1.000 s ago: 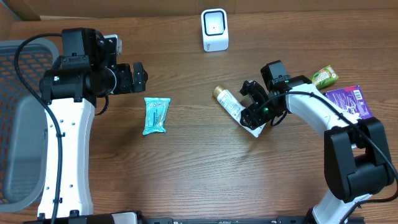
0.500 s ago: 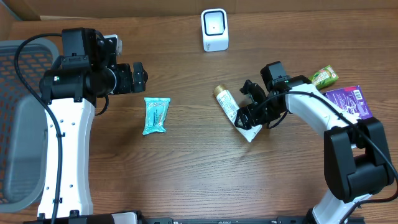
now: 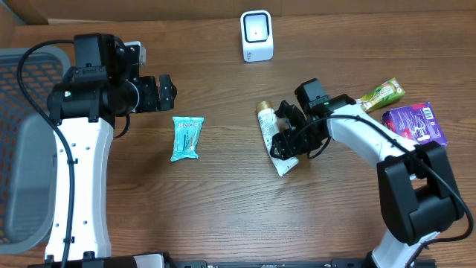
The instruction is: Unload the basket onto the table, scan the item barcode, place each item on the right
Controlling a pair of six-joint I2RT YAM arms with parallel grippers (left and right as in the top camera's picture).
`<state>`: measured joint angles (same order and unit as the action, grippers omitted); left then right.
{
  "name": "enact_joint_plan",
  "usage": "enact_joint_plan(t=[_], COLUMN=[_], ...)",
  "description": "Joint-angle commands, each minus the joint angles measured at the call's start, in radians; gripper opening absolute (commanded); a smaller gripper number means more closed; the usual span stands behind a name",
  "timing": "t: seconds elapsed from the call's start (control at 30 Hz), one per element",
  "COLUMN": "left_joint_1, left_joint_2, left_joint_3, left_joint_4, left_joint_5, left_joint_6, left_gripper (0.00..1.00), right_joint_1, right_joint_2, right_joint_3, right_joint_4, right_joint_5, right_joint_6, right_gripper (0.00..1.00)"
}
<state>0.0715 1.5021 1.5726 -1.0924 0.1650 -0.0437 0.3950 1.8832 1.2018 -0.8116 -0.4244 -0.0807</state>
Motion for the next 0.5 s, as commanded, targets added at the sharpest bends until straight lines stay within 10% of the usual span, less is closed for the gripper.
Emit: enact_joint_plan(t=[0.0, 0.27, 0.47], left_joint_1=[-0.006, -0.006, -0.006], left_joint_2=[0.003, 0.003, 0.003], left_joint_3=[0.019, 0.019, 0.019], left_joint_4=[-0.001, -0.001, -0.001], left_joint_5=[0.008, 0.008, 0.008], left_joint_6=[0.025, 0.025, 0.025], left_gripper=[1.0, 1.0, 0.99], right_joint_1=[0.022, 0.025, 0.024], right_joint_2=[0.024, 0.063, 0.064], right_joint_3=[-0.006, -0.006, -0.006], right_joint_4=[0.014, 0.021, 0.049], right_joint_5=[0.055, 0.083, 0.051], right_joint_6=[0.072, 0.141, 0.141], right_gripper=[0.73, 0.75, 0.33])
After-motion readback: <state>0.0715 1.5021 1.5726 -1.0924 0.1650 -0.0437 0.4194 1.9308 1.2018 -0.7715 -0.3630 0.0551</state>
